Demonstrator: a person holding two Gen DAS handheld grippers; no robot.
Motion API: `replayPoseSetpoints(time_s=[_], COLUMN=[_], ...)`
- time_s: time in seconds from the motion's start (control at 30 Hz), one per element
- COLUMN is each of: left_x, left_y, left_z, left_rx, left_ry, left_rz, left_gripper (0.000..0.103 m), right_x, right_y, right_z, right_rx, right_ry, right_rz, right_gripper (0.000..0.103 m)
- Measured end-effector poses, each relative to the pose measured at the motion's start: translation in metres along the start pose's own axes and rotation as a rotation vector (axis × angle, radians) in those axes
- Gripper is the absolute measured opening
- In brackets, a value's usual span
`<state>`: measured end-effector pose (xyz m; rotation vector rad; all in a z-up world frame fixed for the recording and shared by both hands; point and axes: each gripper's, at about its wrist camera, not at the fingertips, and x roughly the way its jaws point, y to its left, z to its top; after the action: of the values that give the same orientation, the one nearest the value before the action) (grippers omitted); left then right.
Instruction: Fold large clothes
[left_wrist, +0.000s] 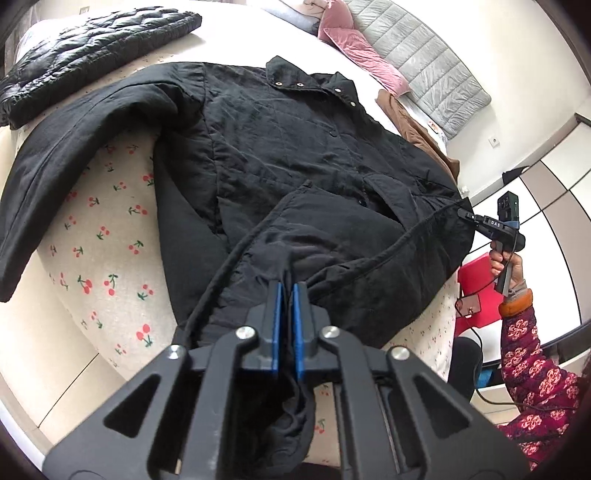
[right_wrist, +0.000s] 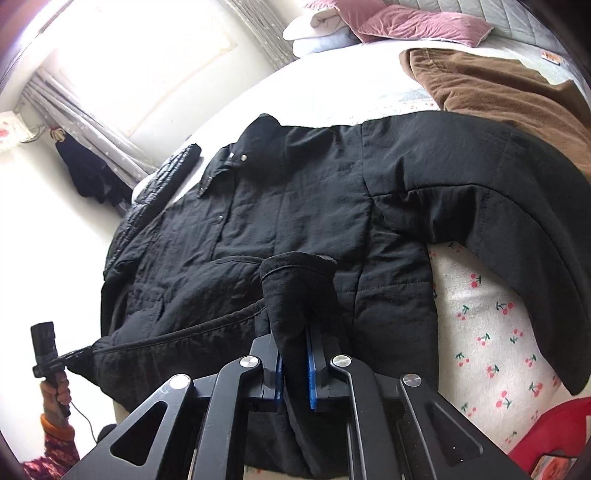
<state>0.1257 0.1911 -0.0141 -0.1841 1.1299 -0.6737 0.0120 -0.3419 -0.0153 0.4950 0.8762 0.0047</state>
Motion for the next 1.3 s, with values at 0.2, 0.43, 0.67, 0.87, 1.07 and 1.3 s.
replayPoseSetpoints(time_s=[0.2, 0.43, 0.67, 0.87, 1.07, 1.3], left_x=[-0.031, -0.037, -0.08, -0.057, 0.006, 0.058], left_y=[-0.026, -0.021, -0.056, -0.088, -0.047, -0.017], left_z=[-0.049, -0.114, -0.119, -0.083, -0.033, -0.014], left_rx=[0.114, 0.164, 0.256, 0.423, 0.27, 0.07], left_ry=[0.031, 0.139, -0.009, -0.022, 0.128, 0.255], left_rz=[0.03, 0.14, 0.214, 0.258, 0.152, -0.119], left_gripper=[0.001, 0.003, 0.073, 0.085, 0.085, 0.01], right_x=[-0.073, -0.114, -0.158, -0.158, -0.078, -0.011], right_y=[0.026, 0.014, 0.038, 0.092, 0.127, 0.142], right_z=[-0.065, -0.147, -0.18, -0.159, -0.15, -0.145], right_rx=[-0.085, -0.07, -0.133, -0.216, -0.279, -0.283], right_ry=[-0.022, 0.086, 0.073, -0.006, 0.1, 0.208], right_rz=[-0.005, -0.18, -0.258, -0.1, -0.009, 0.052], right_gripper=[0.007, 0.014, 0.049, 0.065, 0.066, 0.066])
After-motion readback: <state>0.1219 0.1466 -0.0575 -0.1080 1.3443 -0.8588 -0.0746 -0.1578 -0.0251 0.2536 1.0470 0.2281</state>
